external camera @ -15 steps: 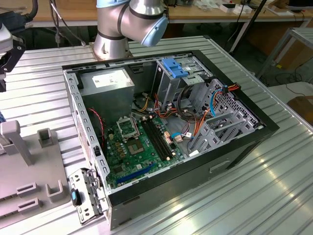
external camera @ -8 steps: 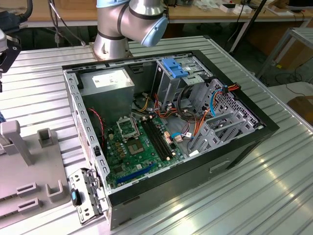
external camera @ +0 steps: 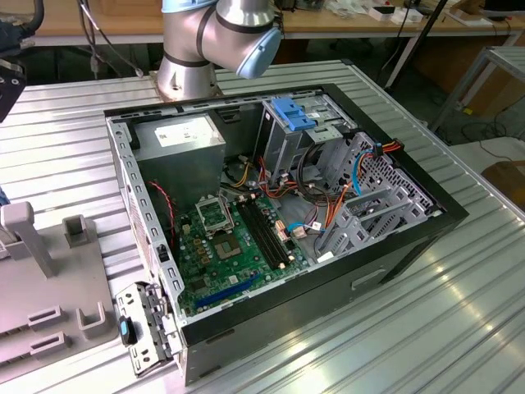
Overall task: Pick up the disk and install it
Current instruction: 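Reach for the disk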
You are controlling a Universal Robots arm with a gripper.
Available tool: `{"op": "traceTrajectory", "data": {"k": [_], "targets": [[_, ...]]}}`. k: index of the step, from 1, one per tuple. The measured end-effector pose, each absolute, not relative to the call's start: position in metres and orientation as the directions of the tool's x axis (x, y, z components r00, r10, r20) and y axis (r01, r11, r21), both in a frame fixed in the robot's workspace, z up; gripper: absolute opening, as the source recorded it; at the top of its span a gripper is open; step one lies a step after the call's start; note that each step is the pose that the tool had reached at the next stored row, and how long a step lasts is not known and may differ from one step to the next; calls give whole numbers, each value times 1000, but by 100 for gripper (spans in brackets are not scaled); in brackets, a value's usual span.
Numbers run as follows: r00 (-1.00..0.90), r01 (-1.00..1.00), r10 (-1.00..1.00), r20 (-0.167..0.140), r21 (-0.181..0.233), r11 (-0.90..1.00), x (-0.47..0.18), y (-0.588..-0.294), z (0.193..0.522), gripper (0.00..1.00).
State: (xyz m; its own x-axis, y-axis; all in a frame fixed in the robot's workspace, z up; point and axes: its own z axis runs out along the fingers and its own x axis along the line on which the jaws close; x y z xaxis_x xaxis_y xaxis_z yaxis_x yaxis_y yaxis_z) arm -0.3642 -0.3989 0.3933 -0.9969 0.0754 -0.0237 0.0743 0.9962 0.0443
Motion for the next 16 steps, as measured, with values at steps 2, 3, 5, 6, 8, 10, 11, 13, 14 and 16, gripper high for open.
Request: {"op": "traceTrajectory", "data": {"k": [2, 3, 5, 6, 8, 10, 11, 13, 14, 16], "targets": [[-997, 74, 75, -24, 44, 996, -366, -399, 393, 11], [-997, 74, 75, -24, 44, 996, -367, -399, 393, 11], [-997, 74, 75, -24, 44, 996, -369, -399, 393, 11], [-997, 74, 75, -24, 44, 996, -370, -399, 393, 11], [-997, 74, 75, -24, 44, 996, -373, -399, 393, 11], [-997, 74, 75, -24, 44, 996, -375, -399, 393, 11], [-997, 74, 75, -24, 44, 996, -376, -399, 393, 11], [-997, 74, 75, -24, 44, 996, -379, -396, 393, 11], [-997, 74, 75, -23, 44, 996, -382, -395, 393, 11], [-997, 74, 75, -23, 44, 996, -388, -394, 393, 11]]}}
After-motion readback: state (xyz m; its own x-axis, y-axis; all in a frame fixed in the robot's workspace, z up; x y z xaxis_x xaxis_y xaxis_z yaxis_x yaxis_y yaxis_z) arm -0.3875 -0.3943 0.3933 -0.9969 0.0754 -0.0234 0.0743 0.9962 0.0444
